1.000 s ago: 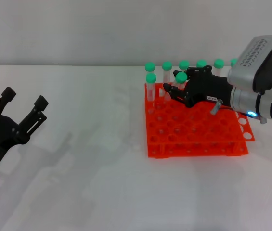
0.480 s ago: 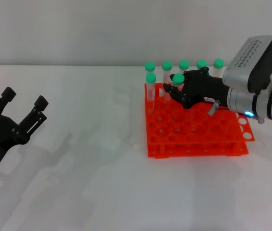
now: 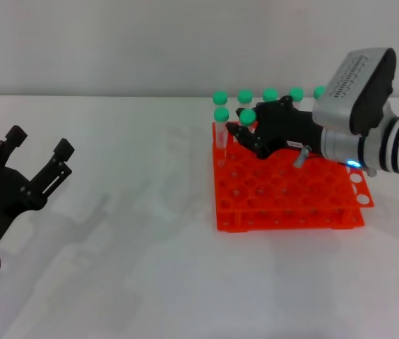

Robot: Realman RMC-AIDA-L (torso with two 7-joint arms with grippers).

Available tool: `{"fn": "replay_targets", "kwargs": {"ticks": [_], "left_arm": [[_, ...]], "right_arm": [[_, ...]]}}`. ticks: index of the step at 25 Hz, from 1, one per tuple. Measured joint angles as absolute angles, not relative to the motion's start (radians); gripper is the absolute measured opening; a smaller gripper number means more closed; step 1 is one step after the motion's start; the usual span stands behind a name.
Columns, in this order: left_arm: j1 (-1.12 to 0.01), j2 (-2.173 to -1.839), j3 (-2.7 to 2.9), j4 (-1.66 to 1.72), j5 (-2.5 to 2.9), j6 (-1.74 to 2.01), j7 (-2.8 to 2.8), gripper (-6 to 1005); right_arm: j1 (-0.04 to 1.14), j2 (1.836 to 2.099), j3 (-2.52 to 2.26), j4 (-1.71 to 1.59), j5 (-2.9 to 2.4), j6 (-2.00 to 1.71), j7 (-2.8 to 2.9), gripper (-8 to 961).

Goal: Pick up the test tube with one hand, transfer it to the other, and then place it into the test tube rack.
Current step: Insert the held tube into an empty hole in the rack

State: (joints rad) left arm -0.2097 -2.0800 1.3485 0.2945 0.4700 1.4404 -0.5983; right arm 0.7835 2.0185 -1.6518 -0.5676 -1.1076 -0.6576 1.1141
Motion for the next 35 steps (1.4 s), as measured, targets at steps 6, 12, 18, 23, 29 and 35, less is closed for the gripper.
{"fn": "replay_targets", "kwargs": {"ticks": [6,12,18,23,29,35], "left_arm": [[-0.201,-2.082,1.353,0.295,0.473,1.443,-0.598,893],[-0.2,-2.083,1.356,0.292,0.478,1.444,-0.598,893],[-0.2,-2.083,1.357,0.285,0.479,1.444,-0.597,893],[-0.205,-2.083,1.358,0.279,0.489,1.445,-0.597,893],[-0.202,-2.082,1.356,0.279,0.49,1.445,-0.597,893],[-0.21,-2.082,1.357,0.279,0.49,1.442,-0.597,893]], "right_arm": [[0.811,2.022,-1.661,-0.566,-1.108,-0.651,1.114,267],[0.84,2.025,-1.664,-0.553,-1.107,-0.624,1.11,269],[0.891,2.027,-1.664,-0.493,-1.102,-0.587,1.102,270],[0.911,2.028,-1.656,-0.467,-1.096,-0.543,1.095,271],[0.897,2.026,-1.639,-0.483,-1.071,-0.543,1.094,272],[0.878,2.025,-1.635,-0.501,-1.071,-0.538,1.094,273]]}}
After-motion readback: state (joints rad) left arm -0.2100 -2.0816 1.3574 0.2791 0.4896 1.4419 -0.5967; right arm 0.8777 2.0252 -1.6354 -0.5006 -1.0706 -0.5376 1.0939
